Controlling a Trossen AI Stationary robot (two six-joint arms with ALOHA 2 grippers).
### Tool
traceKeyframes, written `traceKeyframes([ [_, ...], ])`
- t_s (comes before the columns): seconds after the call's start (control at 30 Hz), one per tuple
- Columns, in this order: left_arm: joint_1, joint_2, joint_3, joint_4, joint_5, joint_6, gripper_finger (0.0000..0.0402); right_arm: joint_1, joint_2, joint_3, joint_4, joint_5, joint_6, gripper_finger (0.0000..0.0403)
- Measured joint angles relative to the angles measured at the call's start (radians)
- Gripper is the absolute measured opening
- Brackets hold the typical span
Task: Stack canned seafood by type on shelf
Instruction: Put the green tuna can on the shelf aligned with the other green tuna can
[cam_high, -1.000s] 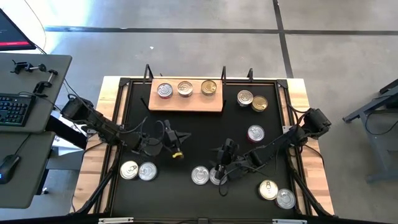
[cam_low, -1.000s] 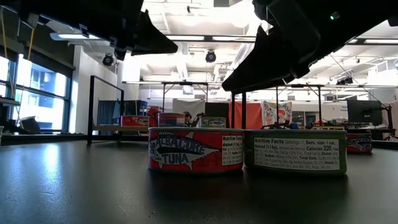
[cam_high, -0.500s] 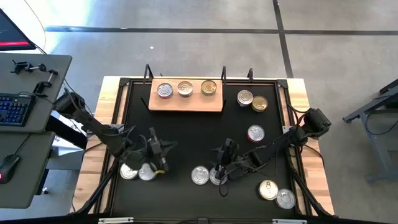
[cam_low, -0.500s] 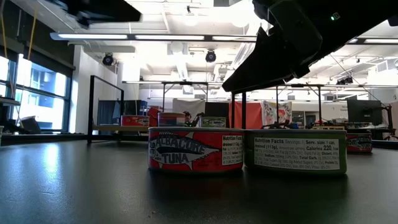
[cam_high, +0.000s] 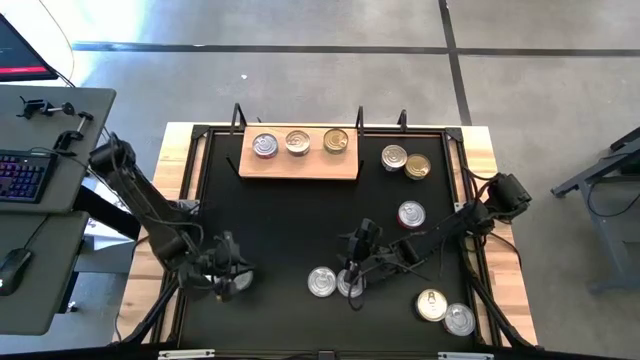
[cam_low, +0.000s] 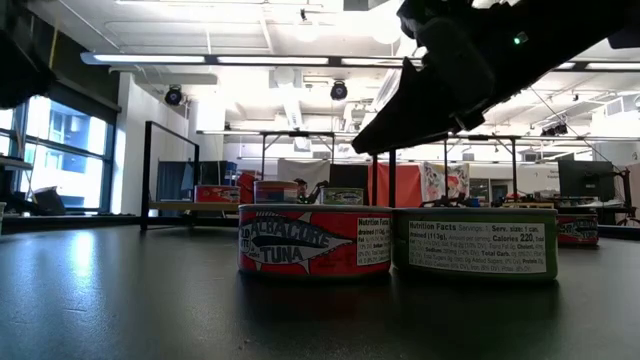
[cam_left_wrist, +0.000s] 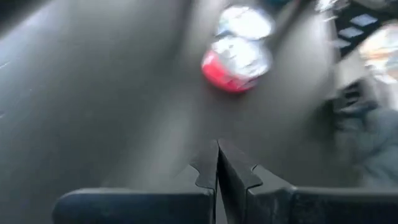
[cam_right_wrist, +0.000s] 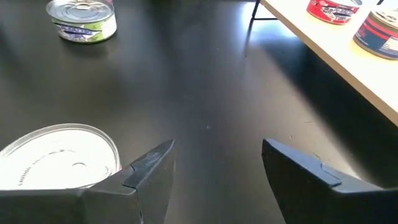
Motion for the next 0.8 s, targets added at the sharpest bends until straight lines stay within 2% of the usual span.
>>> traceKeyframes([
  [0.13,0.031,0.073,0.000,-0.013,-0.075,-0.020,0.0000,-0.007,0.000,0.000,0.000,0.002,-0.015,0.0232],
  [0.27,0.087,0.155,0.000,0.057,-0.127,0.056,0.0000,-0.011,0.000,0.000,0.006,0.002,-0.019,0.0232],
  [0.57,0.190,0.306,0.000,0.384,-0.130,0.326,0.0000,-0.013,0.000,0.000,0.006,0.001,-0.046,0.0232],
  [0.8,0.237,0.378,0.000,0.633,-0.095,0.573,0.0000,-0.014,0.000,0.000,0.006,-0.049,-0.071,0.0232],
])
